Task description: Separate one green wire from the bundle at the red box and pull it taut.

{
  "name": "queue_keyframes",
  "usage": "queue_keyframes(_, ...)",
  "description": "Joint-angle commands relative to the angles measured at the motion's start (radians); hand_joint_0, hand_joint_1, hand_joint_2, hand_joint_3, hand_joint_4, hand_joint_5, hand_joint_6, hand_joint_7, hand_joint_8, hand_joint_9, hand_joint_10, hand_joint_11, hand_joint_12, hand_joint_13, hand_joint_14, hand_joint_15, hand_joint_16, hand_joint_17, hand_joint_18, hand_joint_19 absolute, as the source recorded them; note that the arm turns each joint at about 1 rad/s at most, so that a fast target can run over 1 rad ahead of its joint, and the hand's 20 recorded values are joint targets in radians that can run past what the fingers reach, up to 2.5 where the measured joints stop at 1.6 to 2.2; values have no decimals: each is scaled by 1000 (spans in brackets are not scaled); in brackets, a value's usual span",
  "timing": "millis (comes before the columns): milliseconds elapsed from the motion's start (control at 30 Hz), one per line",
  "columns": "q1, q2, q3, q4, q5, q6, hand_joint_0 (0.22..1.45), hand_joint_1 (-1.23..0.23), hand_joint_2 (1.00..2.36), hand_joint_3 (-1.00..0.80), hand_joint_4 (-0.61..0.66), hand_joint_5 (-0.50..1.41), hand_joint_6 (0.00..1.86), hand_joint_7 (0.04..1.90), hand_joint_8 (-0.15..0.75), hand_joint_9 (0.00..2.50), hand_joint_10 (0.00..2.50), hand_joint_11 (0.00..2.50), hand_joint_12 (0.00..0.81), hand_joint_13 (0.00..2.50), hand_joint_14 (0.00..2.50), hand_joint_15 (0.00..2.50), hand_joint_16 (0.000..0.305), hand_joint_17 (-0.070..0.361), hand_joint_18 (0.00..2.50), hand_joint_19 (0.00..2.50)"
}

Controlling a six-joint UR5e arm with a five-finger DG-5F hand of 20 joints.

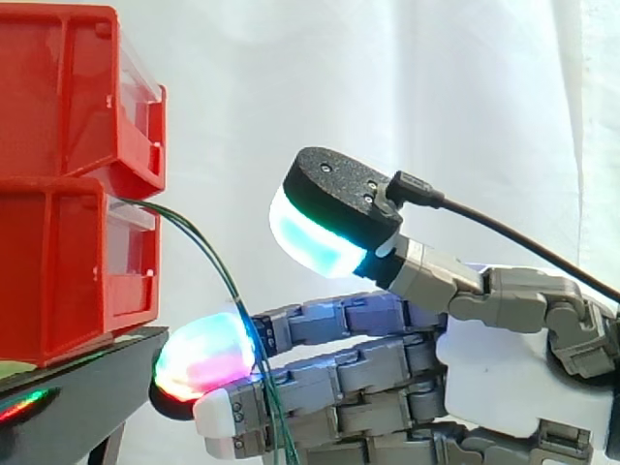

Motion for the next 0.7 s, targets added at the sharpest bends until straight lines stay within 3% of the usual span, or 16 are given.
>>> queue_keyframes(0,4,0,0,-3,4,2,542,-531,1000,-493,261,-118,502,815,252,864,4,119,355,500,4,107,42,95,301,226)
queue_keyframes(200,4,0,0,-11,4,19,548,-535,1000,-494,266,-101,503,877,252,888,4,124,350,526,5,112,42,96,328,242)
queue_keyframes(367,13,0,0,-11,6,19,558,-552,1000,-491,266,-94,503,920,253,899,7,139,346,538,5,122,43,96,359,270)
queue_keyframes(667,19,1,0,-8,9,19,583,-674,1000,-500,262,-81,503,999,240,912,5,151,334,565,6,148,45,101,456,337)
